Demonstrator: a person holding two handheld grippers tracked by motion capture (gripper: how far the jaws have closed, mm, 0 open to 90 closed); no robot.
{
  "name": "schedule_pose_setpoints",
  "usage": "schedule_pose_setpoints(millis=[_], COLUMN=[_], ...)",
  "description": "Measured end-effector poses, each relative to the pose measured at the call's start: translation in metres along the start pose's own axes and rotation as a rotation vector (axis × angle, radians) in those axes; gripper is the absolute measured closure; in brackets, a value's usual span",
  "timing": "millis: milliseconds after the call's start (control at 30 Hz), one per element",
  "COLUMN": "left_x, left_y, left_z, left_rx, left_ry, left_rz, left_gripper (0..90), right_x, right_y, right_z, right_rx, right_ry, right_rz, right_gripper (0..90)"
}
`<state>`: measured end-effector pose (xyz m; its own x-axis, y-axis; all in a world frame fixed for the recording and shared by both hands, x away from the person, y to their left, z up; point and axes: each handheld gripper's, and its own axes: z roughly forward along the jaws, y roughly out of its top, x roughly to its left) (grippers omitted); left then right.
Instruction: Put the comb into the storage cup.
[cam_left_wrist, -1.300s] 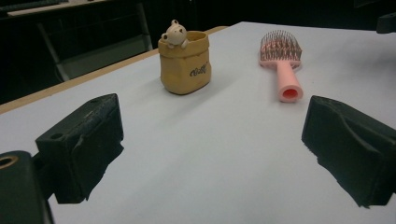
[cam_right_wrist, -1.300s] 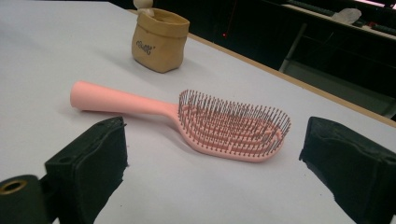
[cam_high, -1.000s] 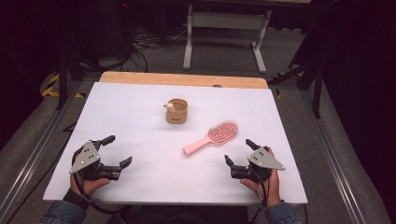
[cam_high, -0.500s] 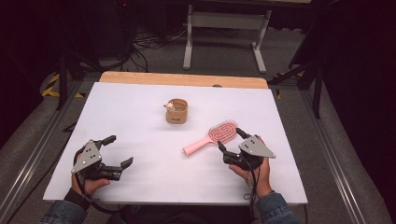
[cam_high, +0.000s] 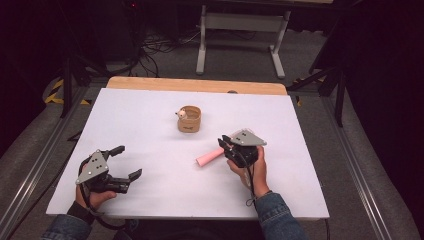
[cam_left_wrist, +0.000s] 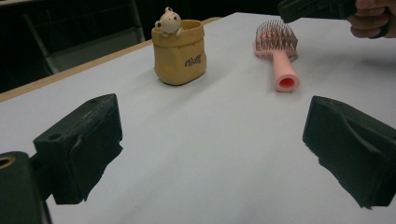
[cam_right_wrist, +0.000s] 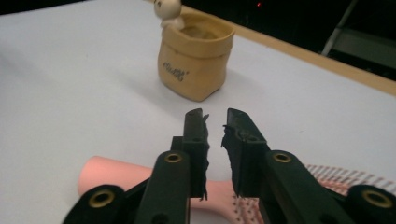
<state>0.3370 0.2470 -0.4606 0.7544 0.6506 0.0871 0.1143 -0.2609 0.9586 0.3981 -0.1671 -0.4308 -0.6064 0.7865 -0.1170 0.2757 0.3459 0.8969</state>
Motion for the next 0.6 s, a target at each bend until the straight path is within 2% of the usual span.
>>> schedule_pose_setpoints(millis=[67,133,200,367,400,500,533,600], left_x=[0.0,0.0,0.001,0.003,0.004,0.005,0.004,0.004], left_y=[0.0,0.0,0.0,0.0,0.0,-0.001,0.0,0.001], left_z=[-0.001,-0.001,-0.001,-0.001,-0.001,-0.002,-0.003,-0.004], left_rx=[0.008,0.002,-0.001,0.001,-0.003,-0.001,-0.006,-0.011], left_ry=[-0.004,-0.005,-0.002,0.012,0.014,0.017,0.038,0.047], left_rz=[0.007,0.0,0.001,0.003,-0.005,-0.005,0.009,0.006], left_gripper=[5.9,5.9,6.1,6.1,6.1,6.1,6.4,6.9], right_x=[0.006,0.009,0.01,0.015,0.021,0.025,0.033,0.038], right_y=[0.0,-0.001,-0.002,-0.004,-0.004,-0.004,-0.005,-0.006], right_z=[0.011,0.018,0.027,0.038,0.042,0.045,0.049,0.052], right_rx=[0.038,0.06,0.078,0.117,0.137,0.15,0.181,0.198], right_ry=[0.024,0.029,0.028,0.065,0.089,0.106,0.115,0.099], right_rz=[-0.011,-0.024,-0.029,-0.029,-0.043,-0.058,-0.087,-0.103], right_gripper=[85.4,88.2,88.7,88.8,89.4,89.7,90.0,90.0])
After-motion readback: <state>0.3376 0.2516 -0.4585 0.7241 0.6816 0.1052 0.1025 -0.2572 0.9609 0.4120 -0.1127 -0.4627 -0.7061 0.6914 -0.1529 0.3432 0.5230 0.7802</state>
